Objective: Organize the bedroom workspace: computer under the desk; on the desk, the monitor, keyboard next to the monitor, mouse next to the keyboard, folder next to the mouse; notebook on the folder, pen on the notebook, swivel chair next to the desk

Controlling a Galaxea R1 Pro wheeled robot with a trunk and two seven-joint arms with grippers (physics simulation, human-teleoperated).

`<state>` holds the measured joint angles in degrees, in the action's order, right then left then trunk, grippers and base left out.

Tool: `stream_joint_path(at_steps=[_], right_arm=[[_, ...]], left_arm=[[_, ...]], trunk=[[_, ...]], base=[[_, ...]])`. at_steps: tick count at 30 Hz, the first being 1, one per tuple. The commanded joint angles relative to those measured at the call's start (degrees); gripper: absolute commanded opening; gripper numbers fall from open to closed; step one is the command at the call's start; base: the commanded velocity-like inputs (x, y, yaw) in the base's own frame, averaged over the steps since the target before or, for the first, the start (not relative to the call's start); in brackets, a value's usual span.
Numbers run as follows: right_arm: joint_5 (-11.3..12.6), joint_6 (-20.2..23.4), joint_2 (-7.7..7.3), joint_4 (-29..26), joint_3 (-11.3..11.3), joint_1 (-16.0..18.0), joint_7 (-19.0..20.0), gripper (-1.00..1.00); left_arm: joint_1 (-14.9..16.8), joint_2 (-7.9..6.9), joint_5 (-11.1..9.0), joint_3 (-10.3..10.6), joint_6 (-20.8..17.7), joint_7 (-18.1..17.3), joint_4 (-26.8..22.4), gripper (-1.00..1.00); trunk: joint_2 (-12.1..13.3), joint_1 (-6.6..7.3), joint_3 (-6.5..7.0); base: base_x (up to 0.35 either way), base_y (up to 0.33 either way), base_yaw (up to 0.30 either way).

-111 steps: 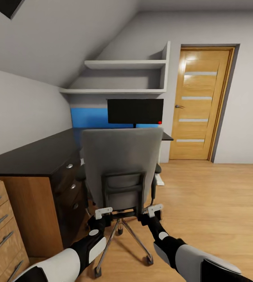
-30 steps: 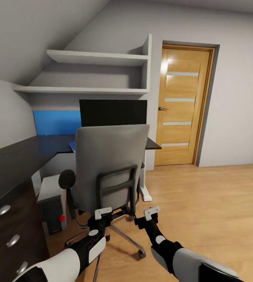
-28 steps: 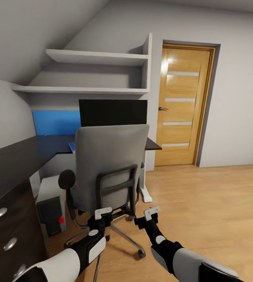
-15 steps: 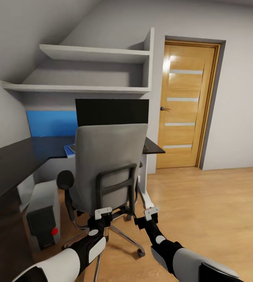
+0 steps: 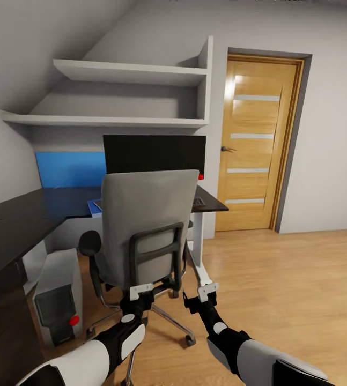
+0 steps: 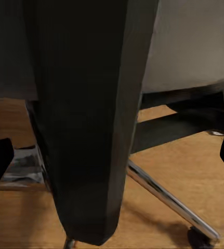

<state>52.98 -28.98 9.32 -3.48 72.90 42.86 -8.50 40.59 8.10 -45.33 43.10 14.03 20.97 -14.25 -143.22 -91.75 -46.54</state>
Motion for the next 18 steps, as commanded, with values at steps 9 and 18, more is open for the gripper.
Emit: stream_joint_path(at_steps=[9, 18], right_arm=[[0.3, 0.0, -0.35, 0.3, 0.1, -0.4, -0.5, 1.0], [4.3, -0.3, -3.54, 2.0, -0.3, -4.0, -0.5, 1.0]], left_arm=[[0.0, -0.01, -0.7, 0.4, -0.2, 0.3, 0.0, 1.0], [0.0, -0.15, -1.4, 0.1, 0.1, 0.0, 6.9, 1.0]], trunk=[[0.0, 0.05, -0.06], [2.8, 1.61, 1.42]], base=[[-0.331, -0.02, 0.0], [-0.334, -0.064, 0.0]])
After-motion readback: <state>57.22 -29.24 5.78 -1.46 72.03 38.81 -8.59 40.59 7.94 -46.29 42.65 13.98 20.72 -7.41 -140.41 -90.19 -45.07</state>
